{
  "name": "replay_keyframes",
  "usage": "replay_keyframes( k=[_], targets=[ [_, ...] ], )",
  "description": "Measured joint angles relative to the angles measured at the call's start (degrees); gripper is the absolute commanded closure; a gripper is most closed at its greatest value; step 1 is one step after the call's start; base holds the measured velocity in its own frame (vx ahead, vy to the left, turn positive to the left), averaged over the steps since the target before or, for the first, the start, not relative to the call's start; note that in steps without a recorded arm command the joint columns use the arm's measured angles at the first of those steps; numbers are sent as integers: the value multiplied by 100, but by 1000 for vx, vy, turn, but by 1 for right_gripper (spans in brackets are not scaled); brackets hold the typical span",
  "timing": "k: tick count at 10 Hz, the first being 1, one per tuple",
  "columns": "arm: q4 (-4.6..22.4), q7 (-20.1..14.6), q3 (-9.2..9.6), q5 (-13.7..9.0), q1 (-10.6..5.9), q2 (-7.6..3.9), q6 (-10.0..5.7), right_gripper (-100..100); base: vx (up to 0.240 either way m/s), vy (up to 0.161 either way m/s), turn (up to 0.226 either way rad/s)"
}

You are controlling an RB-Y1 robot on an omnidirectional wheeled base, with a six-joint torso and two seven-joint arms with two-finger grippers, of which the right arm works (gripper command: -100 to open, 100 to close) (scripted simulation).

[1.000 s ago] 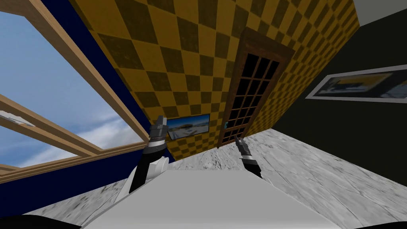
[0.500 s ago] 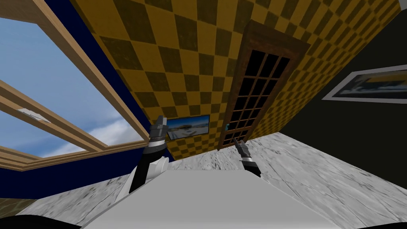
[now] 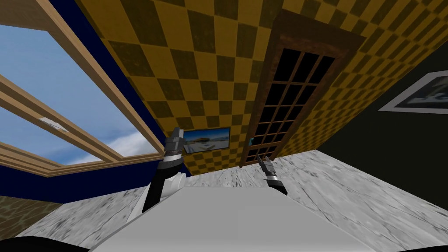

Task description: Pull the door open

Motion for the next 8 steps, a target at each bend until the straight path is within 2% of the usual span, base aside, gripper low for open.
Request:
replay_keyframes(
  k=[2, 3, 5, 8],
  targets=[
    [206, 170, -57, 89, -18, 11, -96, -100, 69, -119, 132],
    [429, 293, -114, 149, -69, 11, -192, -100, 69, -140, 150],
    [666, 551, -175, 293, -106, 66, -274, -100, 83, -165, 148],
    [1036, 834, -288, 448, -170, 72, -412, -100, 66, -136, 114]
  ],
)
